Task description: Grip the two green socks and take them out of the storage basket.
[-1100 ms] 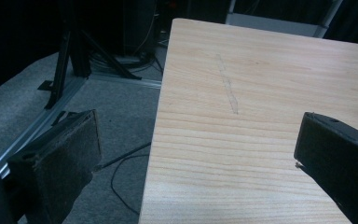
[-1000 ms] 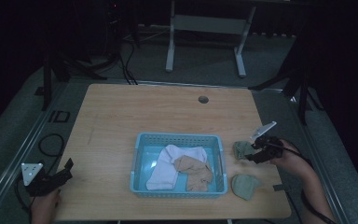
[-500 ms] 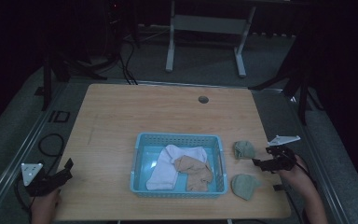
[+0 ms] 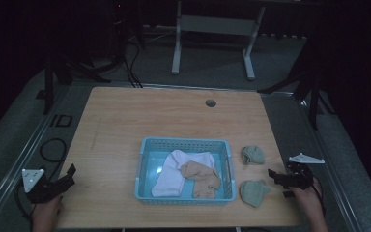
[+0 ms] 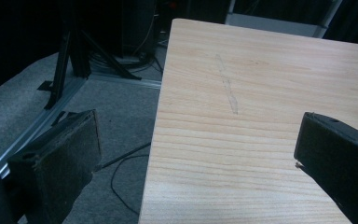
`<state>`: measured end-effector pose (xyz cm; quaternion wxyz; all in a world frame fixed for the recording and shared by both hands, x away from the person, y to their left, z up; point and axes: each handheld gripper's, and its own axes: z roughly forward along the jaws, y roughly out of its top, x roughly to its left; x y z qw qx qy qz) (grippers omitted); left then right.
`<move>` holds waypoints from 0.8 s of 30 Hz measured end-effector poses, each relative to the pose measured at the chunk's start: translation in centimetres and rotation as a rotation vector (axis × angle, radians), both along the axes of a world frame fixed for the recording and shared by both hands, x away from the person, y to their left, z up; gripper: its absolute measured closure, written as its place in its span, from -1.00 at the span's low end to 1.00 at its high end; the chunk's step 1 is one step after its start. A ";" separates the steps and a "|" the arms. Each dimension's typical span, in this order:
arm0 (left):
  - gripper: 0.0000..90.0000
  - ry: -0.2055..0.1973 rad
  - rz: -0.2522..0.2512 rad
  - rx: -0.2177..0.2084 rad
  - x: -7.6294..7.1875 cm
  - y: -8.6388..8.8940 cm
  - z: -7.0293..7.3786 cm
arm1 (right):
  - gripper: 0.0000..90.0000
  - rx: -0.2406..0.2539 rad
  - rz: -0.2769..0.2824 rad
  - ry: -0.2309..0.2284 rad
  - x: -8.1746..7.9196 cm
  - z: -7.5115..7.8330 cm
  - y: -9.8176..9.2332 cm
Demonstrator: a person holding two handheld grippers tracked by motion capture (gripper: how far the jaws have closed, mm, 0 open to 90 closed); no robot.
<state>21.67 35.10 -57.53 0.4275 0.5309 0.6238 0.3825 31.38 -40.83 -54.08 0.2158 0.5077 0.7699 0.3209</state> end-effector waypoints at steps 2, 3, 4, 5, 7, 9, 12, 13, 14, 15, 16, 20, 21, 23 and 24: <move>-0.98 0.001 0.000 -0.001 0.0 0.0 0.0 | -0.73 0.000 -0.023 -0.017 -0.2 -0.2 -0.1; -0.98 0.002 0.000 -0.001 0.0 0.0 0.0 | -0.73 0.009 -0.049 -0.036 -0.5 -0.4 -0.1; -0.98 0.001 0.000 -0.002 0.0 0.0 0.0 | -0.73 0.011 -0.067 -0.052 -0.7 -0.5 -0.1; -0.98 0.001 0.000 -0.002 0.0 0.0 0.0 | -0.73 0.011 -0.067 -0.052 -0.7 -0.5 -0.1; -0.98 -0.001 -0.002 0.000 0.0 0.0 0.0 | -0.74 0.015 -0.135 -0.119 -1.6 -0.9 -0.5; -0.98 0.000 -0.002 0.000 0.0 0.0 0.0 | -0.74 0.042 -0.177 -0.167 -2.1 -0.9 -1.0; -0.98 0.000 -0.002 -0.001 0.0 0.0 0.0 | -0.74 0.074 -0.220 -0.226 -2.8 -1.0 -1.4; -0.98 0.000 -0.002 -0.001 0.0 0.0 0.0 | -0.74 0.077 -0.232 -0.254 -3.2 -1.0 -1.6; -0.98 0.000 -0.003 0.001 0.0 0.0 0.0 | -0.74 0.072 -0.240 -0.264 -3.3 -1.1 -1.7; -0.98 0.000 -0.003 0.001 0.0 0.0 0.0 | -0.74 0.070 -0.259 -0.283 -3.5 -1.1 -1.8; -0.98 -0.001 -0.003 -0.001 0.0 0.0 0.0 | -0.74 0.078 -0.263 -0.295 -3.7 -1.2 -1.9; -0.98 0.001 -0.002 -0.001 0.0 0.0 0.0 | -0.74 0.075 -0.321 -0.360 -4.5 -1.4 -2.1; -0.98 0.000 -0.002 -0.002 0.0 0.0 0.0 | -0.74 0.062 -0.346 -0.384 -4.7 -1.6 -2.1; -0.98 0.001 -0.002 -0.001 0.0 0.0 0.0 | -0.74 0.057 -0.369 -0.401 -5.0 -1.7 -2.2; -0.98 0.001 -0.002 -0.001 0.0 0.0 0.0 | -0.74 0.054 -0.385 -0.413 -5.2 -1.8 -2.3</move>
